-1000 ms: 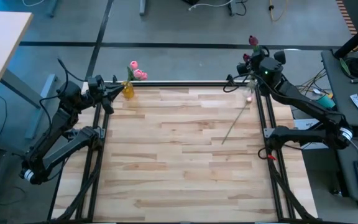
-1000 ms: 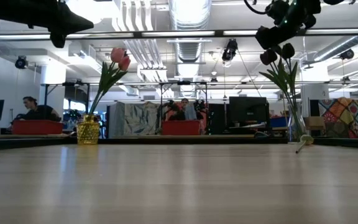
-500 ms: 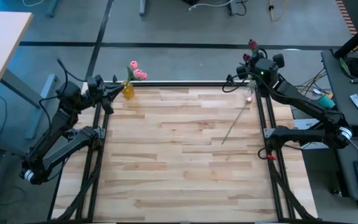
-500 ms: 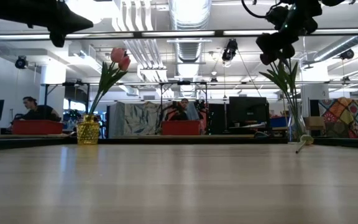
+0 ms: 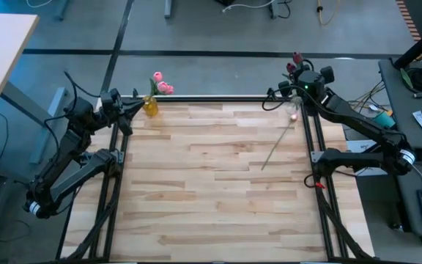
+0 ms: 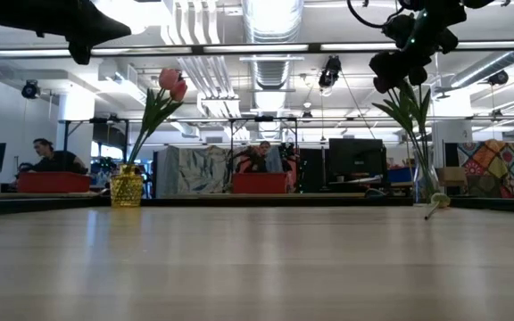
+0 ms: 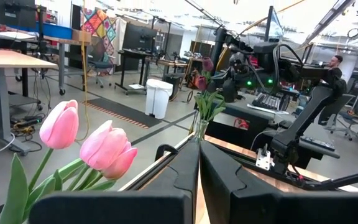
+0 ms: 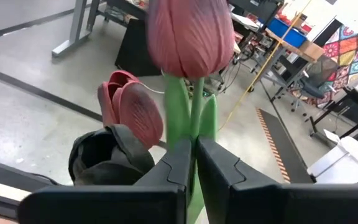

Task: Sort flowers into vase by color
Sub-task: Put the dark red tulip into the transparent vase, then put the pink tulip into the yellow vase

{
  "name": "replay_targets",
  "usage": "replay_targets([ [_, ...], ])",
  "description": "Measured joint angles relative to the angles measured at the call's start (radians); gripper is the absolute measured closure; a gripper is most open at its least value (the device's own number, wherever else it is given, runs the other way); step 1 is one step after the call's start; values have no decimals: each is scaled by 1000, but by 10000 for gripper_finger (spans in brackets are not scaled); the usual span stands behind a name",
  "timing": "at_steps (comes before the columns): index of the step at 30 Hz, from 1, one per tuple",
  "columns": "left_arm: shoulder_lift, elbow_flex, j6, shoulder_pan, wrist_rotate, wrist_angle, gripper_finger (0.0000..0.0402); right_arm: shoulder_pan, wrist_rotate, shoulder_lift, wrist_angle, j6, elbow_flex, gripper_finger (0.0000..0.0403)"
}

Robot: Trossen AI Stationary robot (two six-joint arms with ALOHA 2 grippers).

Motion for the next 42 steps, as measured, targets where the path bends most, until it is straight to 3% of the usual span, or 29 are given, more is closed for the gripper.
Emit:
replay_targets([
  [9,0,0,0,0,0,0,402,0,-21,-4,-6,41,0,292],
  [15,0,0,0,0,0,0,402,0,-52,-7,-81,112,43,259],
  [29,0,0,8,0,0,0,402,0,-116,6,-370,315,242,247],
  [37,17,0,7,-2,1,0,402,0,-174,13,-442,304,347,243],
  [42,93,0,31,-62,-4,13,402,0,-310,13,-442,199,413,258],
])
